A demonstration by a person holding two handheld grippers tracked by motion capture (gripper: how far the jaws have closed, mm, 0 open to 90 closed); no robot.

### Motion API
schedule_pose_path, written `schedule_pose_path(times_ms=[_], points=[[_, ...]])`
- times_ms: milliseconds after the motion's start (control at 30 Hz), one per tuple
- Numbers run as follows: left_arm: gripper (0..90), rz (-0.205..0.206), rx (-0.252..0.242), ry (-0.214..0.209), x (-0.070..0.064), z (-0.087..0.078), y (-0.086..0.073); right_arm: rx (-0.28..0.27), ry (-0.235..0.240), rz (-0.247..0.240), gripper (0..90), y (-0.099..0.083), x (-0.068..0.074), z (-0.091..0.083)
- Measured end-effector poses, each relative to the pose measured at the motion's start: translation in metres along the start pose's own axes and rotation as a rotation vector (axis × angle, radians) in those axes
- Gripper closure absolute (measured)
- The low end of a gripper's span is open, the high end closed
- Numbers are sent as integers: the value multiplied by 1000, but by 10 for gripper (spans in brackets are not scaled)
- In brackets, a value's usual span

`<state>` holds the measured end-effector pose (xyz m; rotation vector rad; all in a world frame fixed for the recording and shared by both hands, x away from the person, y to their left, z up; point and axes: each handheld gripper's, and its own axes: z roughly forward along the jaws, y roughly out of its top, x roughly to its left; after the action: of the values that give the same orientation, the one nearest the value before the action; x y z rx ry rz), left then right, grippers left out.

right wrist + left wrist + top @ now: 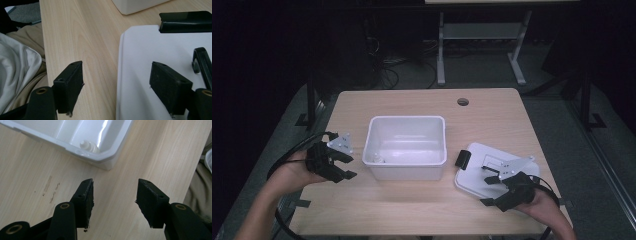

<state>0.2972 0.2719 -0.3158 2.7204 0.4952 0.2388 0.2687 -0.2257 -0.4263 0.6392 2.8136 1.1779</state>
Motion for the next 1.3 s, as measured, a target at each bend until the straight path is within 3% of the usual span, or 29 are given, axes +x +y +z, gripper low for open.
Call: schedule_pose_path(times_ms=[700,1000,1300], points=[[409,-65,-27,14,-15,18,-41,20,15,-23,261,-1,4,2],[385,-81,-29,17,-21,33,-52,23,13,-31,261,0,7,-2],[367,-85,-63,19,-26,46,-58,37,6,-48,265,3,9,-3]])
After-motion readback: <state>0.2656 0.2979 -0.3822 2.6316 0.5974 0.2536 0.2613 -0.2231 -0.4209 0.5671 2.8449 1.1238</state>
